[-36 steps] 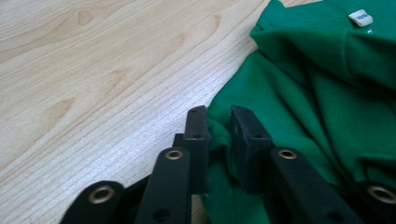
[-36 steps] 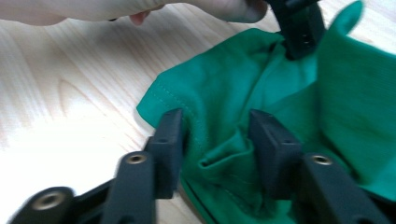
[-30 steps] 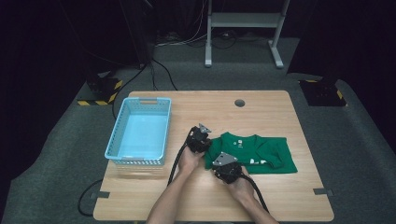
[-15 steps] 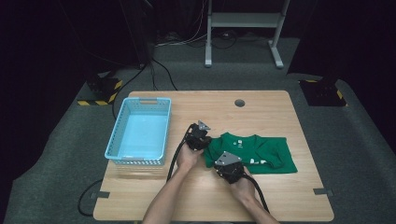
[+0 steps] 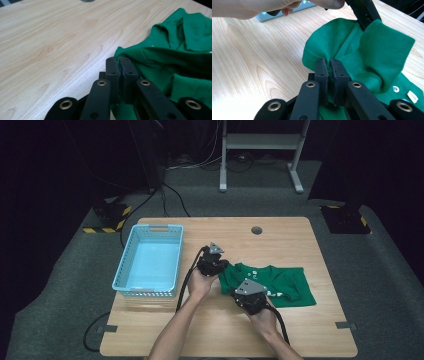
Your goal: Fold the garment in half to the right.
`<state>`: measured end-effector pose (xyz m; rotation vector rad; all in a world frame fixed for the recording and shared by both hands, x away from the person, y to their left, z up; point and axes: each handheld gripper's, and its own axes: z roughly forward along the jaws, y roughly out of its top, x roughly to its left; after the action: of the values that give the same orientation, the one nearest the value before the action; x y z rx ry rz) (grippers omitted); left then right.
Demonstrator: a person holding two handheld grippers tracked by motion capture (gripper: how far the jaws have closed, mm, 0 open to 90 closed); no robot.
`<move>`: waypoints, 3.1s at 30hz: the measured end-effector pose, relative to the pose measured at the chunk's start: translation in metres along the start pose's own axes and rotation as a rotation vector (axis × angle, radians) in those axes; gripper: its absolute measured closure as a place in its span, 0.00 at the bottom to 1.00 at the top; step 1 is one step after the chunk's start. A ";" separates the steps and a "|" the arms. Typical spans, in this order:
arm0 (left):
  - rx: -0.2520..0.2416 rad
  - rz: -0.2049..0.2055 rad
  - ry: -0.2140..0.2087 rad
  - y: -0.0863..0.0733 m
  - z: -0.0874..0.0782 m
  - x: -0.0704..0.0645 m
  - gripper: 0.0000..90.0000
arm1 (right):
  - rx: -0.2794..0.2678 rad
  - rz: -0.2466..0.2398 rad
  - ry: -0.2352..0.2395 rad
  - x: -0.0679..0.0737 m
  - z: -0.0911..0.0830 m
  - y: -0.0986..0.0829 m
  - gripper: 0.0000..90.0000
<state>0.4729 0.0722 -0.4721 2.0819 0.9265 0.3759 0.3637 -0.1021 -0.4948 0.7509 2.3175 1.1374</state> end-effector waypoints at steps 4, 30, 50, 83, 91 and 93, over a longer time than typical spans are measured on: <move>-0.008 0.011 -0.006 0.004 -0.004 -0.001 0.96 | -0.014 -0.001 0.001 -0.001 -0.006 0.004 0.95; -0.026 0.030 -0.029 0.021 -0.029 0.004 0.96 | -0.073 -0.002 0.022 0.001 -0.025 0.028 0.95; -0.044 0.030 -0.053 0.034 -0.044 0.009 0.96 | -0.108 0.015 0.049 0.001 -0.032 0.044 0.95; -0.070 -0.006 -0.036 0.036 -0.090 0.035 0.96 | -0.177 0.001 0.121 0.024 -0.020 0.091 0.95; -0.076 -0.005 -0.062 0.038 -0.079 0.028 0.96 | -0.170 -0.010 0.102 0.021 -0.024 0.086 0.95; -0.072 -0.002 -0.066 0.038 -0.076 0.026 0.96 | -0.167 -0.002 0.100 0.019 -0.025 0.083 0.95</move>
<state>0.4684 0.1180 -0.3962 2.0159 0.8638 0.3324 0.3567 -0.0615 -0.4157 0.6434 2.2673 1.3771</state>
